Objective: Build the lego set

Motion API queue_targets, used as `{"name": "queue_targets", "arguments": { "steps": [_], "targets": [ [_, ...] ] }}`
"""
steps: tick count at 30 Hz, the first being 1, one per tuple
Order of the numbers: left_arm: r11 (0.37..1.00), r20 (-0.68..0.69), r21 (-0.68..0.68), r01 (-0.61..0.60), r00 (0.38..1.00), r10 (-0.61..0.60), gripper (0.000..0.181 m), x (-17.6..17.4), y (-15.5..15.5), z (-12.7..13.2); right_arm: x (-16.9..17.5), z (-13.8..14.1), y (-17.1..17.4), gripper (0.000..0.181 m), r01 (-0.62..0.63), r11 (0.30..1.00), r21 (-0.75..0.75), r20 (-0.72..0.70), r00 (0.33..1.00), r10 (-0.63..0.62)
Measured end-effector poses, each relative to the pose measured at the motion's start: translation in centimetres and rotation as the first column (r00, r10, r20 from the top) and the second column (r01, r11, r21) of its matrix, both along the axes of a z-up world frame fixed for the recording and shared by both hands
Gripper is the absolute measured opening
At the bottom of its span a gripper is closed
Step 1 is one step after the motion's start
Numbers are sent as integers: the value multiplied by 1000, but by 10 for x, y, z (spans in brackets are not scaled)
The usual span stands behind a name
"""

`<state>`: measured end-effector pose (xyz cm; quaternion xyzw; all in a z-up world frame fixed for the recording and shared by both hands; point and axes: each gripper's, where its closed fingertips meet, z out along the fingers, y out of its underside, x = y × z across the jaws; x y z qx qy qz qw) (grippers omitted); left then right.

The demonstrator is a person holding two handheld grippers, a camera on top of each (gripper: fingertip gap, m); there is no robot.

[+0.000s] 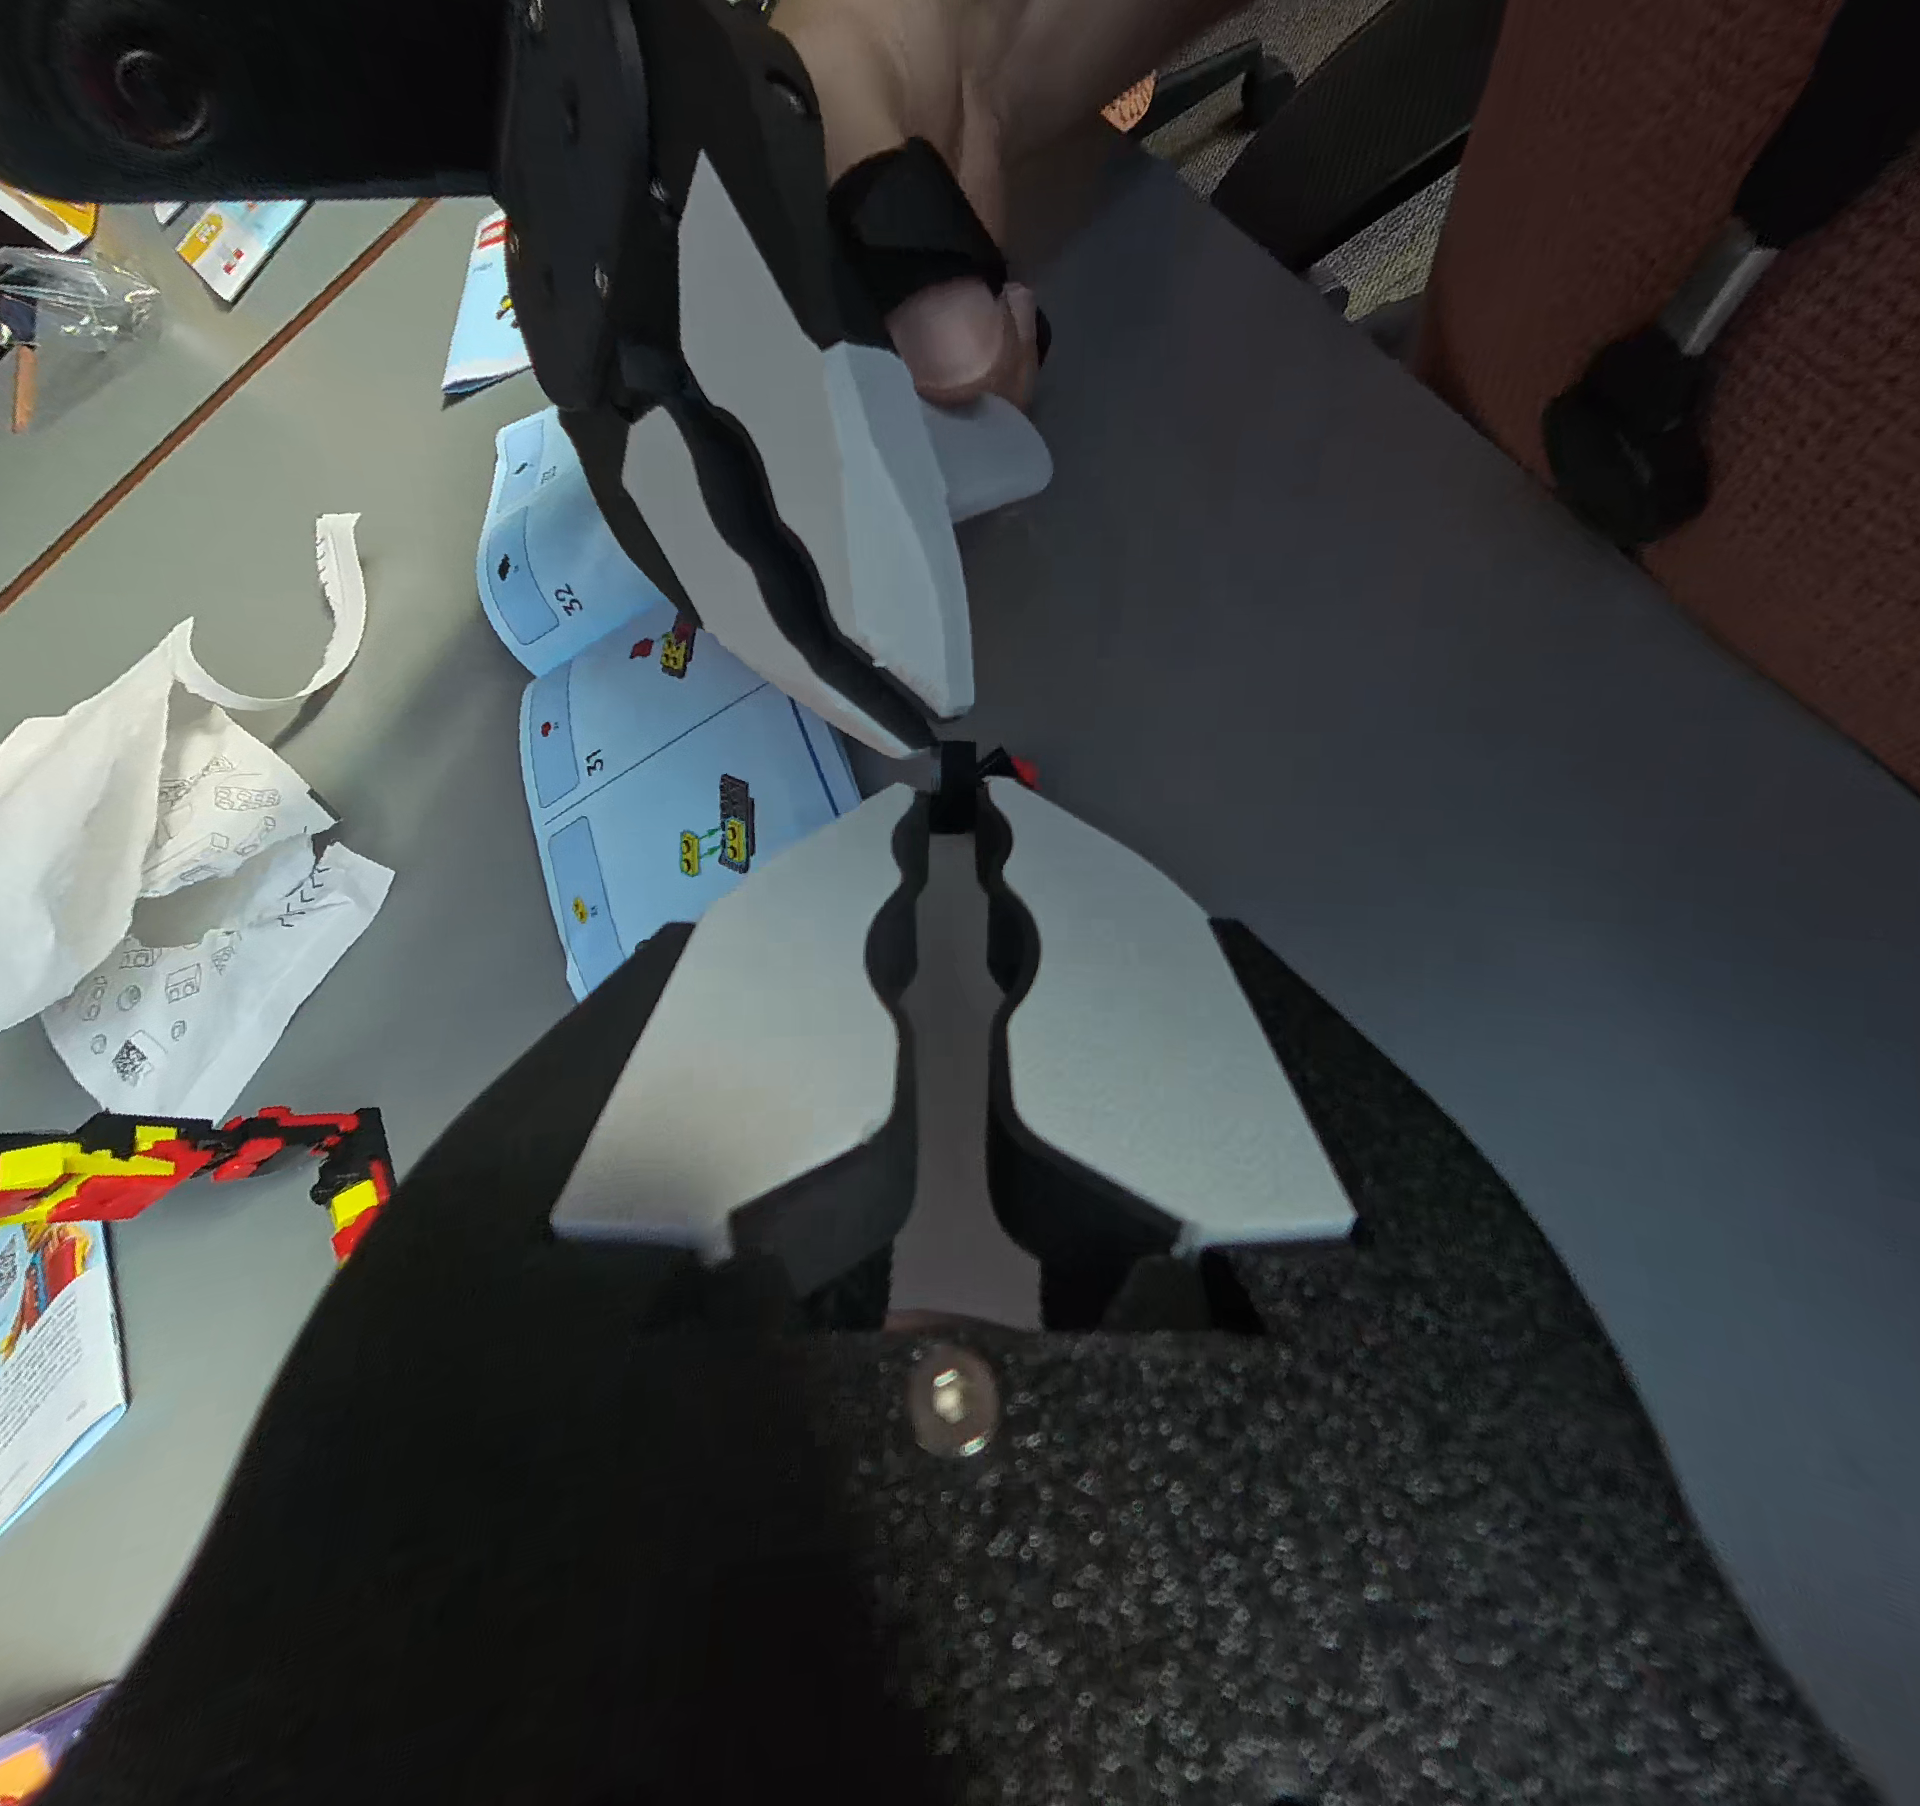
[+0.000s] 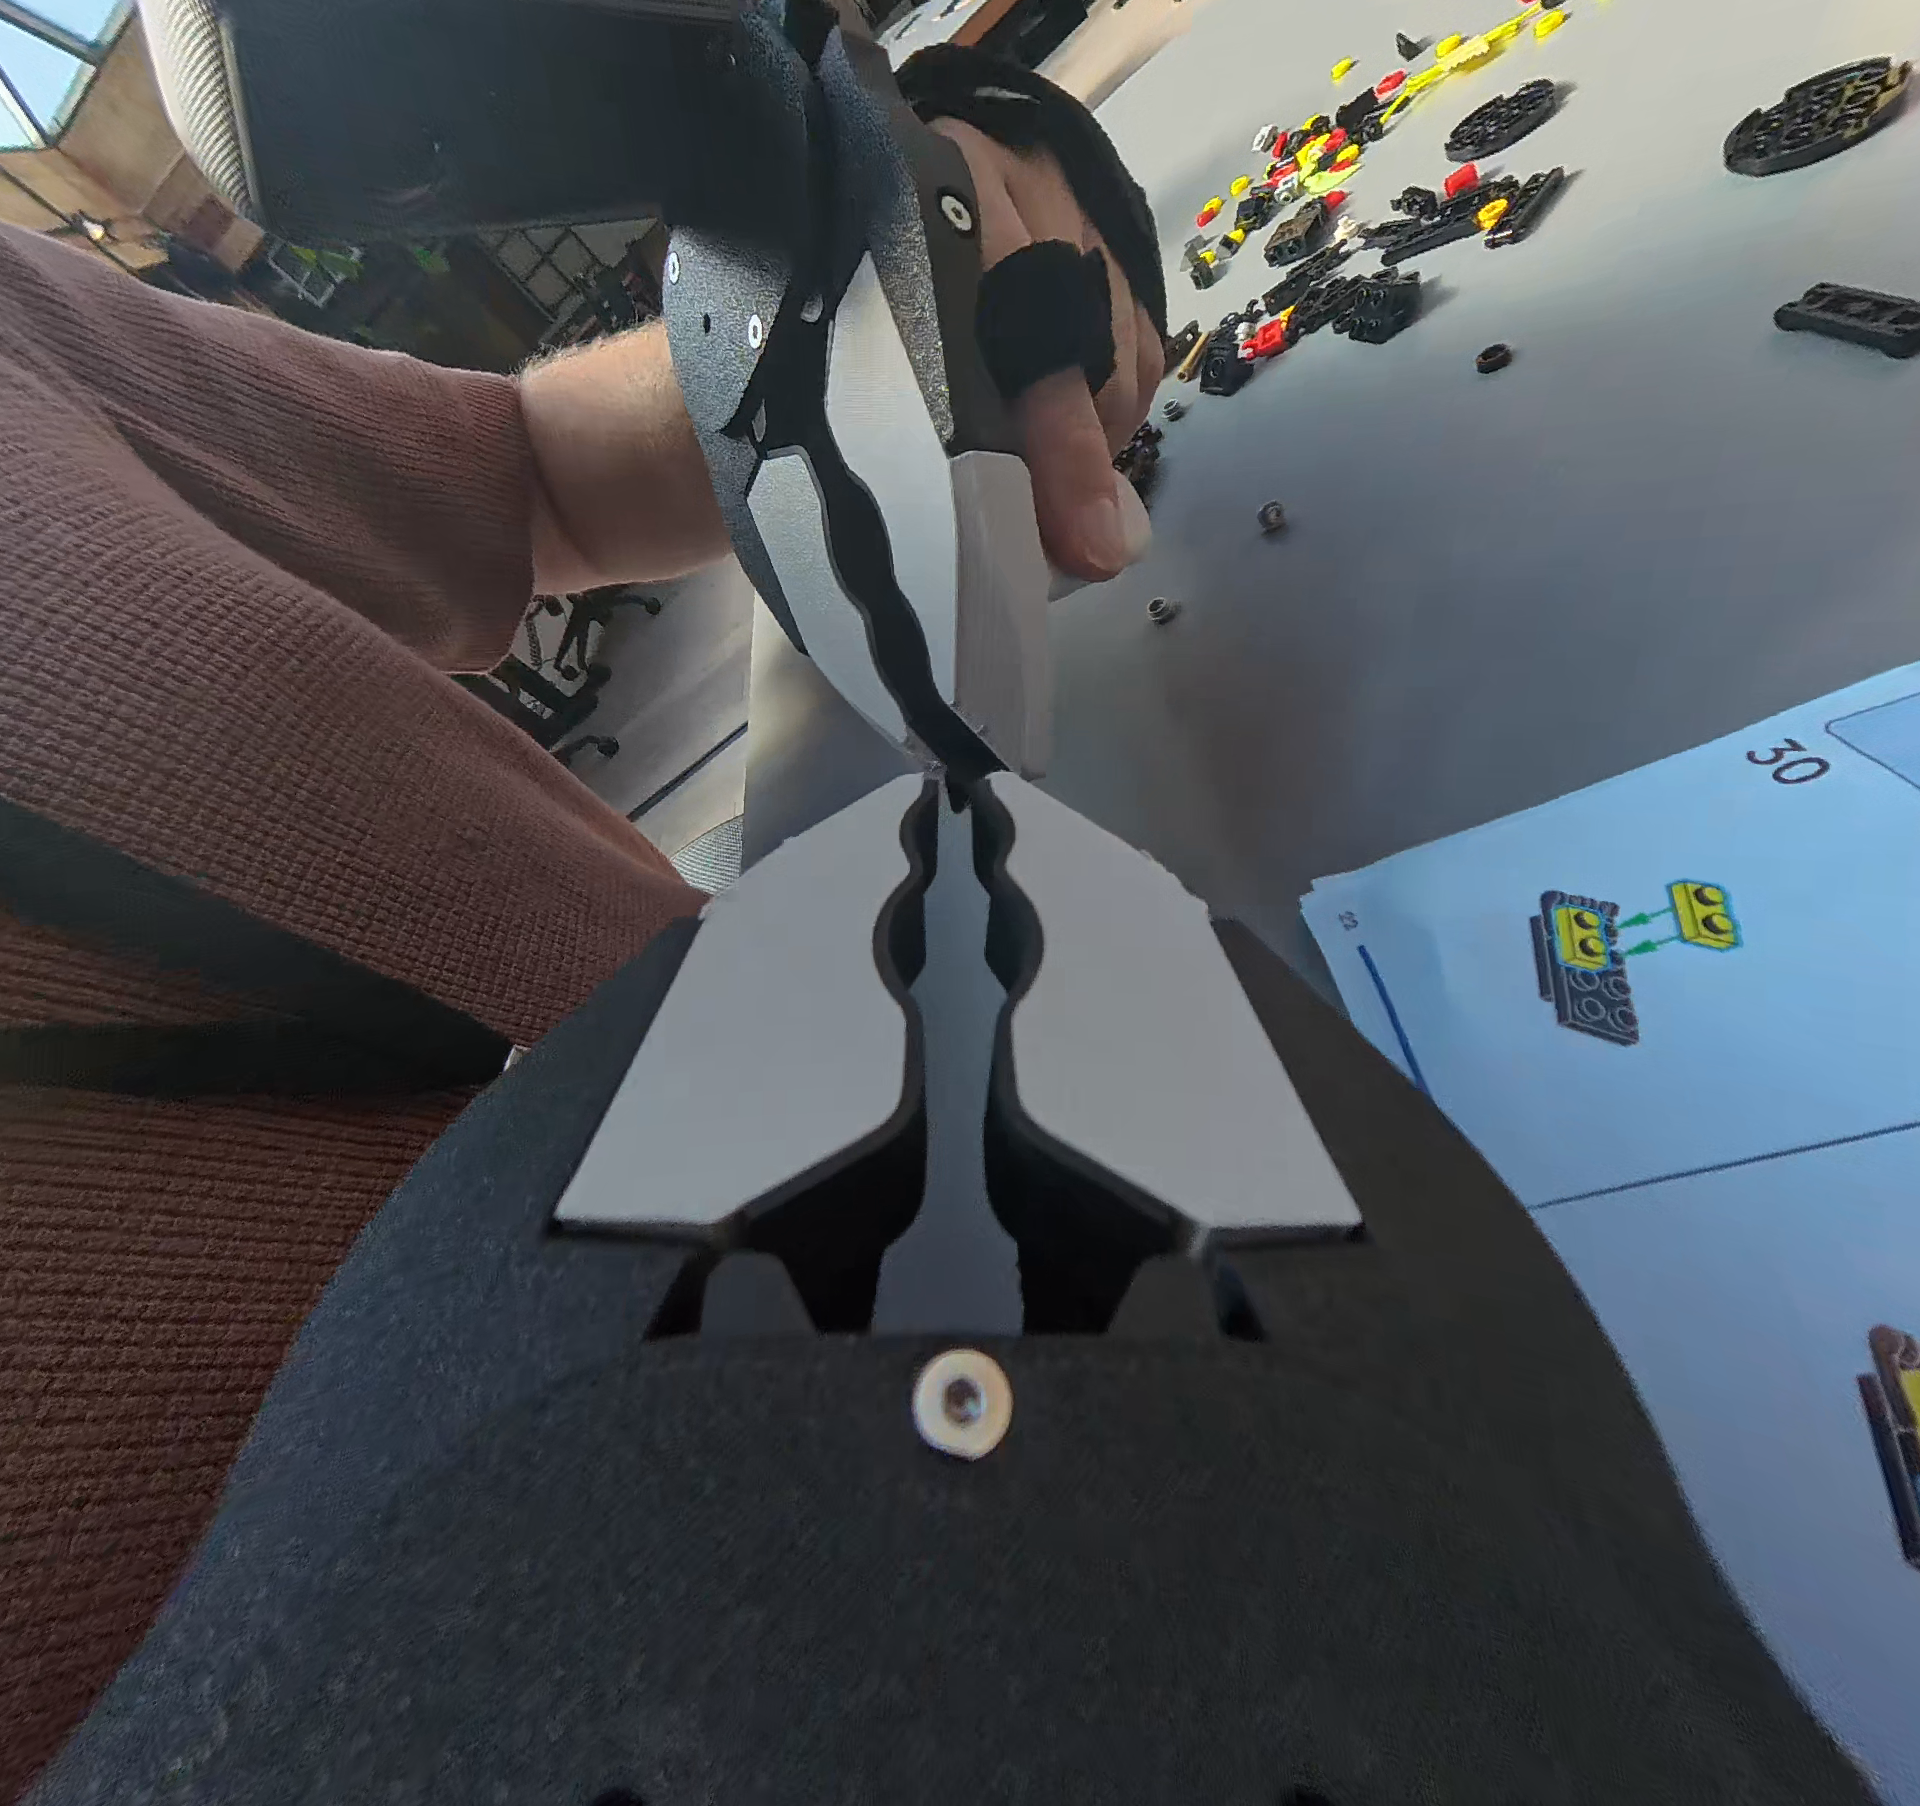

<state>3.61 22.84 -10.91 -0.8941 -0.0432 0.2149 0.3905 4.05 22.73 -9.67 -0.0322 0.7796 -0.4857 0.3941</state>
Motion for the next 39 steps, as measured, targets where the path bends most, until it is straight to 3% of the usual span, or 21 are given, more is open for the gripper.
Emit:
{"name": "queue_targets", "arguments": {
  "steps": [1,9,12,14,16,20,22,24,28,32,36,39],
  "targets": [
    [1000,-9,-5,0,1000,0,8,-1,0,1,-1,-1,0,7,6,1000,7,12,1000,-6],
    [995,-40,-94,-16,999,12,16,-5,-3,0,-3,-3,-6,6,40,999,8,-10,999,-40],
    [983,-78,1,-184,980,184,25,-22,-14,12,-16,5,-8,5,123,991,-45,4,992,-123],
    [929,-61,138,-344,933,354,27,-33,-25,24,-31,25,-7,5,236,954,-187,20,972,-236],
    [850,21,300,-433,894,448,28,-34,-23,33,-46,55,-2,5,362,846,-392,29,924,-382],
    [626,56,652,-429,850,524,23,-36,-9,76,-52,94,13,5,437,624,-648,65,848,-526],
    [508,67,784,-356,863,501,16,-32,-4,102,-51,98,15,5,426,564,-707,13,806,-592],
    [406,155,843,-353,882,444,16,-31,1,111,-43,97,14,5,344,539,-768,-122,749,-652],
    [235,342,890,-391,913,224,15,-31,10,118,-30,99,13,5,266,537,-800,-185,743,-643],
    [223,361,896,-384,922,138,15,-28,16,112,-31,100,13,5,279,548,-789,-145,781,-607],
    [221,344,906,-361,932,115,0,-26,15,110,-30,95,9,5,289,584,-758,-143,801,-582],
    [220,335,909,-355,934,121,0,-26,11,110,-29,91,5,6,287,608,-740,-172,794,-584]
  ]
}}
